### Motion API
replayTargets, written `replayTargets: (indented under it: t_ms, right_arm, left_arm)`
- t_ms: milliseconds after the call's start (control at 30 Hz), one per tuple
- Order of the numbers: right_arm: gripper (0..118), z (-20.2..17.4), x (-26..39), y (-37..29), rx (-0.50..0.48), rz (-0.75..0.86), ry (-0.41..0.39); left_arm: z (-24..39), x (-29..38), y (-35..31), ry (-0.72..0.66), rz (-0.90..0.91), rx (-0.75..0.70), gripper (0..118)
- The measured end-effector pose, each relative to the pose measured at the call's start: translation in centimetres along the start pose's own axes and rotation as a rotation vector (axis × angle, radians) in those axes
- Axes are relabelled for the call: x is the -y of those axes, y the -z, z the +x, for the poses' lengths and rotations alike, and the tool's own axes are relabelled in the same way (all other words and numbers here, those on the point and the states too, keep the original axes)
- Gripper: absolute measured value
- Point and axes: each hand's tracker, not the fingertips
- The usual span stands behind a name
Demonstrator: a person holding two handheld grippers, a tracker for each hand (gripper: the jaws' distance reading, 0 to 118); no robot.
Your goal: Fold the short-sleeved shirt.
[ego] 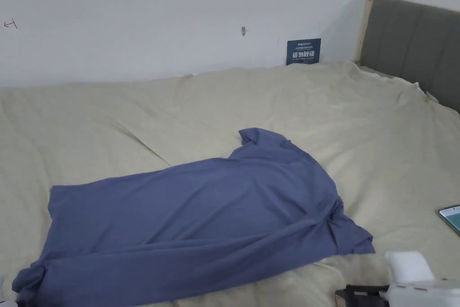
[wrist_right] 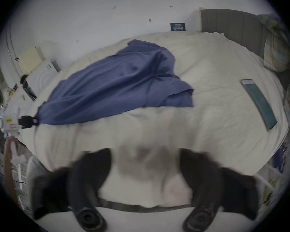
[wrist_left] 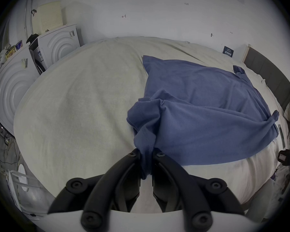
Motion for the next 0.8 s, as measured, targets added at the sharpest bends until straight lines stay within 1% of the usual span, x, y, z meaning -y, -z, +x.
replayTargets:
  t_ms: [33,67,133,200,233,267,333,367,400,433,467,500,533,567,600,633,667,700,767,800]
  right_arm:
    - [96,0.2,-0.6,0.2,0.033,0.013,-0.022]
    - [96,0.6,-1.4,0.5,0.054,0.045,-0.025]
    - [96,1.6,-3.2,1.6,0.055,0.056,-0.013]
    - [96,3.1,-5.1,3.0,0.052,0.058,0.018]
    - [96,3.5,-6.0,3.9,0.049,0.04,0.034]
    - [96,3.9,-6.9,4.9,0.066,-0.009,0.059]
    - [96,4.3,-8.0,6.6,0.046,-0.048,0.056]
    - [96,3.9,-8.2,6.9,0.049,-0.054,0.041]
    - [96,3.3,-8.4,6.8,0.073,-0.051,-0.013]
    - [85,2.7,-8.5,6.4,0.091,-0.04,-0.051]
    - [64,2.3,-8.5,6.0,0.062,-0.015,-0.107]
    - [35,1.6,-8.5,5.9,0.027,0.001,-0.155]
    - [15,0.5,-8.6,5.8,0.033,-0.03,-0.116]
    - [15,-0.3,-8.6,5.6,0.012,-0.038,-0.12]
    - [14,-1.2,-8.8,5.7,0.03,-0.047,-0.156]
    - [13,-2.0,-8.7,5.8,0.077,-0.025,-0.215]
    - [13,-2.5,-8.7,5.7,0.083,-0.019,-0.215]
    - [13,-1.3,-8.6,5.1,0.062,-0.027,-0.188]
    - [13,-0.8,-8.6,4.0,0.016,-0.004,-0.091]
    - [13,-0.6,-8.6,3.4,-0.007,0.0,-0.069]
  left_arm:
    - [0.0,-0.2,-0.3,0.0,-0.001,0.002,12]
    - [0.0,-0.3,-0.6,0.002,-0.001,0.005,12]
    - [0.0,-0.2,-0.7,0.015,0.006,0.005,12]
    - [-0.1,-0.3,-0.6,0.022,0.003,0.007,12]
    - [0.0,-0.3,-0.7,0.022,0.0,0.006,12]
    - [0.1,-0.3,-0.8,0.022,0.002,0.005,12]
    - [-0.4,-0.6,-0.6,0.026,0.001,0.007,12]
    - [-0.4,-0.7,-0.8,0.03,0.003,0.009,12]
    - [-0.4,-0.8,-0.9,0.035,0.005,0.011,12]
    - [-0.4,-0.9,-1.1,0.037,0.002,0.013,11]
    - [-0.5,-1.0,-1.4,0.04,0.0,0.016,11]
    - [-0.4,-1.2,-1.6,0.041,0.012,0.038,11]
    - [0.0,-1.4,-2.3,0.044,0.008,0.026,11]
    - [0.4,-1.7,-2.9,0.081,0.035,0.018,11]
    - [0.7,-1.7,-3.3,0.112,0.061,0.011,11]
    - [0.8,-1.8,-3.6,0.124,0.059,0.016,11]
    - [0.7,-2.1,-3.8,0.119,0.049,0.026,11]
    - [0.5,-2.3,-4.0,0.117,0.053,0.04,11]
    - [-0.2,-2.4,-4.0,0.101,0.056,0.05,10]
    - [-0.4,-2.4,-4.0,0.101,0.05,0.048,10]
